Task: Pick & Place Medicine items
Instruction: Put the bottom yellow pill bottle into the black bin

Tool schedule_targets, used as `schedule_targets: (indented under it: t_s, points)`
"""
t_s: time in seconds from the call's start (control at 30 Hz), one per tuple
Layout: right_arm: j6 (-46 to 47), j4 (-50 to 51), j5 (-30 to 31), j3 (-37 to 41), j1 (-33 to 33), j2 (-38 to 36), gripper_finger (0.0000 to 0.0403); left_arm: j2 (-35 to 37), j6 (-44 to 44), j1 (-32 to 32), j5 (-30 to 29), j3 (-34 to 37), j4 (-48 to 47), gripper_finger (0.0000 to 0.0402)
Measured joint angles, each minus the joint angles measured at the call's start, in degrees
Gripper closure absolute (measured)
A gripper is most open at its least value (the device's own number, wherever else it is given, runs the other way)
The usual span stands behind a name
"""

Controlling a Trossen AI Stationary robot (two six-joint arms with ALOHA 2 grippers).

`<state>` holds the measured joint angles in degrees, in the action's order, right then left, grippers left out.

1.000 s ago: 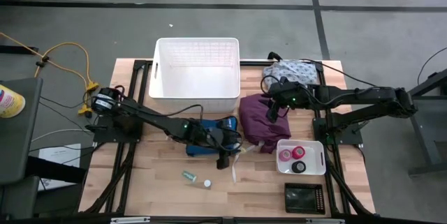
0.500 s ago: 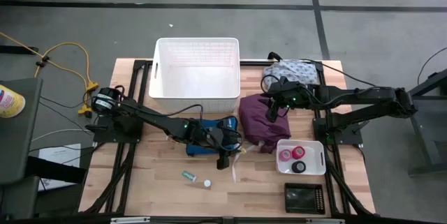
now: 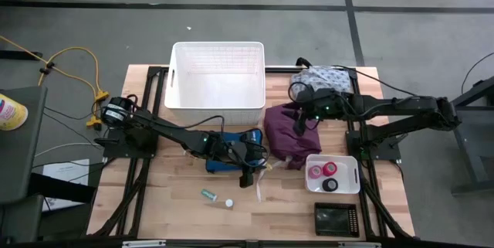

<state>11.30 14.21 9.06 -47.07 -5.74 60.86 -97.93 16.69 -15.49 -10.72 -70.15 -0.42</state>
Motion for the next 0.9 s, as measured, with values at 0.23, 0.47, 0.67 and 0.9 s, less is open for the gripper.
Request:
schedule_targets:
  t_s: [0.23,0.47,0.67,0.9]
  points:
    - [-3.17,-1.97,-16.52,0.0,0.58,1.46,0.0305,0.02,-0.02,0.0,0.02,0.0,-0.02,0.0282]
    - [-4.07,-6.79,-18.43,0.0,3.8,6.01,0.0305,0.02,0.08,0.0,0.04,0.0,-0.05,0.0282]
    - [-5.59,-7.54,-18.53,-1.43,8.1,9.1,0.0305,0.02,0.72,0.0,0.04,0.02,-0.05,0.0282]
    - [-8.7,-3.78,-19.58,-6.13,12.55,11.88,0.0305,0.02,0.75,0.0,0.04,0.02,-0.05,0.0282]
